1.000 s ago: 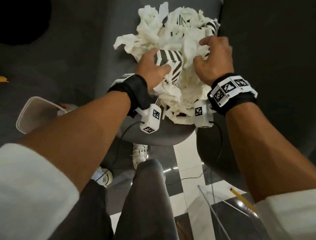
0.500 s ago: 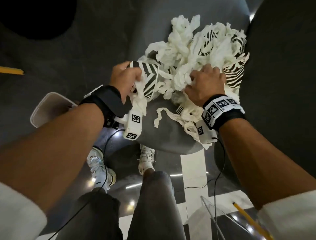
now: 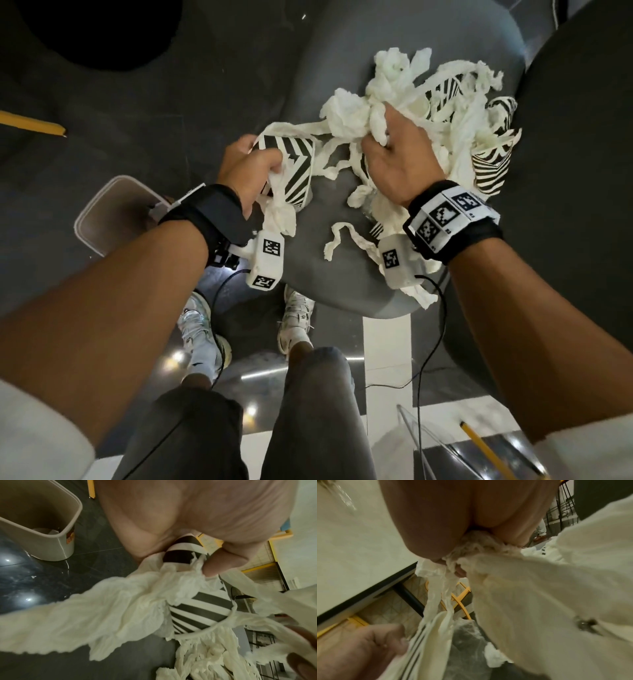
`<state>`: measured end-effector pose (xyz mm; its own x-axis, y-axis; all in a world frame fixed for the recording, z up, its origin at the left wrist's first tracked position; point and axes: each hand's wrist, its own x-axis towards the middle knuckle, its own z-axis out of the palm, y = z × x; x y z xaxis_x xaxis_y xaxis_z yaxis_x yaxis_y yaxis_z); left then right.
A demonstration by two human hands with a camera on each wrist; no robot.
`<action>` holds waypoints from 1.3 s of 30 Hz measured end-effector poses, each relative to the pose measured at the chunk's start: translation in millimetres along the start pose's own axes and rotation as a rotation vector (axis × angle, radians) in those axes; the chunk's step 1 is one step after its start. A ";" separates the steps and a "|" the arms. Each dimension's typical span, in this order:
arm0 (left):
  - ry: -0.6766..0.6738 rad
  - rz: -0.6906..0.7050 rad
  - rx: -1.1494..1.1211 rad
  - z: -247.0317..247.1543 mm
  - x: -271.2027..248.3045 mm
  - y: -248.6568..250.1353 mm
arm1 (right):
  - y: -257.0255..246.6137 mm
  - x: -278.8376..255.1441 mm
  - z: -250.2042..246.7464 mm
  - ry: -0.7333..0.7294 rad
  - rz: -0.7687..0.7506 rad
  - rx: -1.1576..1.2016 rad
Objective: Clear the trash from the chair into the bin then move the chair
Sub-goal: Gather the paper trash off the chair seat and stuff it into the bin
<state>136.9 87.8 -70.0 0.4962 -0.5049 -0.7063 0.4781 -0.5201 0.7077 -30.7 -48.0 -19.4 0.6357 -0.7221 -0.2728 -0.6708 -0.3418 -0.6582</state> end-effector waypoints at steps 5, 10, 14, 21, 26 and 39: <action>-0.042 -0.024 -0.044 -25.7 -4.8 -4.5 | -52.9 10.9 20.7 0.020 0.070 0.378; -0.104 -0.057 -0.125 -51.5 -13.1 -12.0 | -114.3 19.1 60.5 -0.070 0.131 0.751; -0.187 -0.086 -0.223 -82.2 -22.9 -19.6 | -144.6 20.7 124.1 -0.134 0.062 0.646; -0.092 -0.221 -0.526 -178.1 -35.7 -63.4 | -182.8 1.3 232.2 -0.303 0.037 0.458; 0.007 -0.215 -0.539 -236.6 -41.7 -86.3 | -209.7 -2.6 280.1 -0.353 0.100 0.580; 0.443 -0.111 -0.391 -351.9 11.4 -140.1 | -266.8 13.3 414.8 -0.465 0.378 0.759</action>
<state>330.5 397.3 -171.4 0.6428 -0.0836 -0.7615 0.7337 -0.2189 0.6433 315.2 283.1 -138.4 0.6255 -0.3384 -0.7030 -0.5408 0.4615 -0.7033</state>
